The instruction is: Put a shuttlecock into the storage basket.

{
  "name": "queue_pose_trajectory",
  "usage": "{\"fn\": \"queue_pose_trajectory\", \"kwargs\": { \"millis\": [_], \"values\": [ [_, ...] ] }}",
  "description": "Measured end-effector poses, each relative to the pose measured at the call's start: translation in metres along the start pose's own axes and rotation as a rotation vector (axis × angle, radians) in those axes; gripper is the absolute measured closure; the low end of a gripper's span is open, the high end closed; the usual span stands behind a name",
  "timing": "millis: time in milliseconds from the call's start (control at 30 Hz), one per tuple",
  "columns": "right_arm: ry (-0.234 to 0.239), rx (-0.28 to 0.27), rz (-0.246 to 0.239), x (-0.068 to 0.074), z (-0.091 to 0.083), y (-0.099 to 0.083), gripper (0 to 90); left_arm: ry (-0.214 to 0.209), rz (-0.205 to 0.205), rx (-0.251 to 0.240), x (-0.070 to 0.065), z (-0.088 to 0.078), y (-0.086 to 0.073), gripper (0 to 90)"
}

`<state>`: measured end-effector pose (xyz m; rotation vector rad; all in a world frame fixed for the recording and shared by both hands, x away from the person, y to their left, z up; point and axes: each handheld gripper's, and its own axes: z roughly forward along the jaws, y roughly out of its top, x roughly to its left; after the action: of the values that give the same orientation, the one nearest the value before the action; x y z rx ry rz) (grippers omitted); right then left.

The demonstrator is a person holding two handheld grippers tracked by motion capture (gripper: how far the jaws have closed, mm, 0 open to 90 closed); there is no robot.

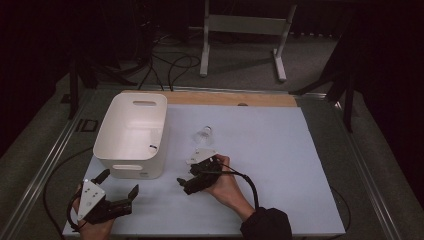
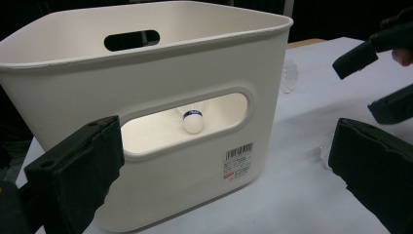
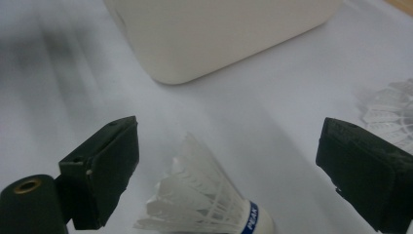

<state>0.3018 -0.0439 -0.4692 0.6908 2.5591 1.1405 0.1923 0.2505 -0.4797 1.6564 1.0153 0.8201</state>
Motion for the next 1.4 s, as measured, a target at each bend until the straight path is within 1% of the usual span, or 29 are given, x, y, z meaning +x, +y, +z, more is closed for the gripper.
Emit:
{"fn": "queue_pose_trajectory", "kwargs": {
  "millis": [100,167,200,267,367,567,633,733,767,833,867,900,933,967,1000,1033,1067,1100,1167,1200,1233,1267,1367,1400],
  "values": [
    [-0.002,0.009,-0.024,0.003,0.004,-0.001,8.6,0.000,0.001,0.000,0.000,0.000,0.000,0.3],
    [-0.013,0.020,-0.044,0.005,0.006,-0.001,8.9,0.001,0.001,0.000,0.000,0.000,0.000,0.3],
    [-0.010,0.022,-0.036,0.005,0.007,0.000,8.9,0.001,0.001,0.000,0.000,0.000,0.000,0.3],
    [-0.006,0.025,-0.044,0.005,0.009,0.000,9.0,0.001,0.001,0.000,0.000,0.000,0.000,0.3],
    [-0.008,0.034,-0.039,0.006,0.012,-0.001,9.4,0.001,0.001,0.000,0.000,0.000,0.000,0.3],
    [-0.013,0.065,-0.046,0.006,0.018,-0.003,9.4,0.001,0.001,0.000,0.000,0.000,0.000,0.3],
    [-0.017,0.076,-0.060,0.006,0.020,-0.004,10.2,0.001,0.001,0.000,0.000,0.000,0.000,0.3],
    [-0.022,0.095,-0.062,0.006,0.021,-0.006,10.9,0.001,0.000,0.000,0.000,0.000,0.000,0.3],
    [-0.036,0.099,-0.067,0.005,0.022,-0.006,13.0,0.001,0.001,0.000,0.000,-0.001,0.000,0.3],
    [-0.027,0.115,-0.085,0.003,0.021,-0.007,14.0,0.001,0.001,0.000,0.000,0.000,0.000,0.2],
    [-0.045,0.114,-0.079,0.003,0.021,-0.007,14.9,0.001,0.000,0.000,0.000,0.000,0.000,0.3],
    [-0.043,0.114,-0.082,0.002,0.020,-0.007,16.0,0.001,0.000,-0.001,0.000,-0.001,0.000,0.3],
    [-0.045,0.113,-0.064,0.001,0.018,-0.006,17.1,0.002,0.000,-0.002,0.001,-0.001,0.000,0.3],
    [-0.051,0.108,-0.071,-0.001,0.016,-0.006,18.6,0.002,-0.001,-0.002,0.001,-0.001,0.000,0.3],
    [-0.050,0.109,-0.062,-0.003,0.014,-0.006,20.4,0.002,-0.002,-0.001,0.001,-0.001,0.000,0.3],
    [-0.056,0.107,-0.069,-0.006,0.011,-0.006,21.9,0.002,-0.001,-0.001,0.001,-0.001,0.000,0.3],
    [-0.070,0.109,-0.061,-0.009,0.008,-0.005,24.1,0.002,0.000,0.000,0.001,-0.001,0.000,0.3],
    [-0.067,0.103,-0.054,-0.013,0.006,-0.005,26.1,0.002,0.001,0.000,0.000,0.000,0.000,0.3],
    [-0.081,0.092,-0.036,-0.020,0.000,-0.003,30.6,0.002,0.001,0.000,0.000,0.000,0.000,0.3],
    [-0.081,0.092,-0.036,-0.020,0.000,-0.003,30.6,0.002,0.001,0.000,0.000,0.000,0.000,0.3],
    [-0.080,0.097,-0.030,-0.023,-0.003,-0.003,32.5,0.004,-0.002,-0.001,0.001,0.000,0.000,0.3],
    [-0.081,0.098,-0.020,-0.030,-0.009,-0.005,36.6,0.003,0.000,0.001,0.001,0.000,0.000,0.3],
    [-0.072,0.100,0.007,-0.035,-0.014,-0.008,40.1,0.003,0.002,0.000,0.000,-0.001,0.000,0.3],
    [-0.072,0.100,0.007,-0.035,-0.014,-0.008,40.1,0.003,0.002,0.000,0.000,-0.001,0.000,0.3]
  ]
}}
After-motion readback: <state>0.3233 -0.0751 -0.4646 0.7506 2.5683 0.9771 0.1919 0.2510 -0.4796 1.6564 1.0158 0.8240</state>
